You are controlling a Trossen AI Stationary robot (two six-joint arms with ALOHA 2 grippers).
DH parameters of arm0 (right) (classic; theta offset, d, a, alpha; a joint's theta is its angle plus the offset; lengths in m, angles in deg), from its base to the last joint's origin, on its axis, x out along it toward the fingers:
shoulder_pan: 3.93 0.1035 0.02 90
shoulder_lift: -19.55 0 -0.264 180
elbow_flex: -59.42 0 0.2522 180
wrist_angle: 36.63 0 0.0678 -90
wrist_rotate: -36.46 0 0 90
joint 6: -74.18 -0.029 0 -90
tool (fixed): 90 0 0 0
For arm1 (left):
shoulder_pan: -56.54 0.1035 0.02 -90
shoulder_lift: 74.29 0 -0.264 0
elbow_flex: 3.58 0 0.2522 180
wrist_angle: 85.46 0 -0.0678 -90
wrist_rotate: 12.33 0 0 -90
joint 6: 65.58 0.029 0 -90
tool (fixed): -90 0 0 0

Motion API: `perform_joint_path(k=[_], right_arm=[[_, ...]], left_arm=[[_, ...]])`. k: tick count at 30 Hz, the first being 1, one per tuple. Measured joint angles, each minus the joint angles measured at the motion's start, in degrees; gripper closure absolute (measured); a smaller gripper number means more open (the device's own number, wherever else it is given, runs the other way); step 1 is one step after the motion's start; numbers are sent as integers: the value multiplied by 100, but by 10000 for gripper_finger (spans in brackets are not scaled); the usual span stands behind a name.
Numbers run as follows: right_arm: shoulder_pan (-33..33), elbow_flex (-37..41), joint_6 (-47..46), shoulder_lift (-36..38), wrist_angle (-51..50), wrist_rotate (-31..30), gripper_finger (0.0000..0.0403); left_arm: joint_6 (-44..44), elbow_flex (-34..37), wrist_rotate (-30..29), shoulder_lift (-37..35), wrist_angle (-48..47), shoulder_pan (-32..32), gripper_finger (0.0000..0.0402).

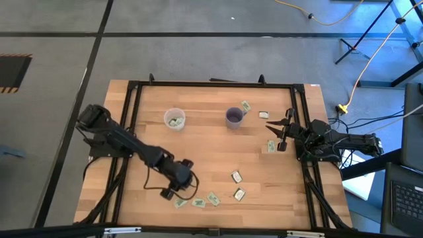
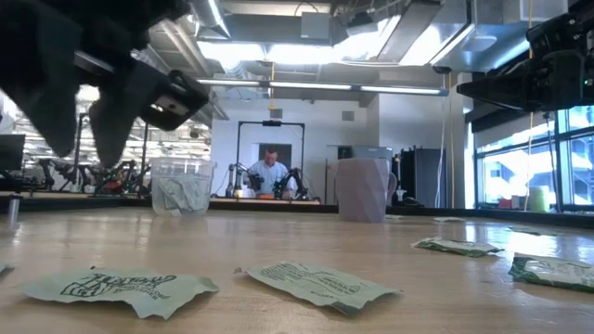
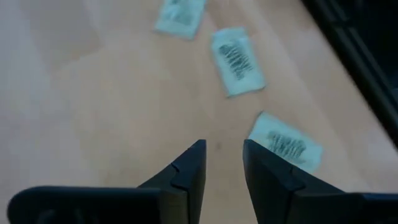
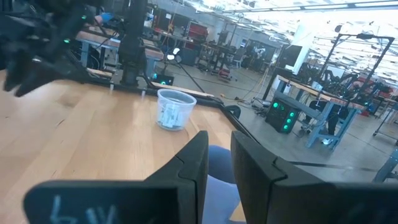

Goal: Pick and place Stevia / Truvia into bins
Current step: Put the light green stevia packet into the transparent container

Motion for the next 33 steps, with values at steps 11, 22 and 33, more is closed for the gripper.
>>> perform_joint_path(k=[11, 22, 33], right_arm=[[1, -1, -31, -1, -3, 2, 328], [2, -1, -36, -2, -4, 2, 328], [2, -1, -36, 0, -2, 2, 328]], left_arm=[[-149, -574, 204, 983, 7, -266, 320], [99, -640, 271, 1096, -280, -360, 321], [290, -660, 92, 1338, -268, -404, 324]])
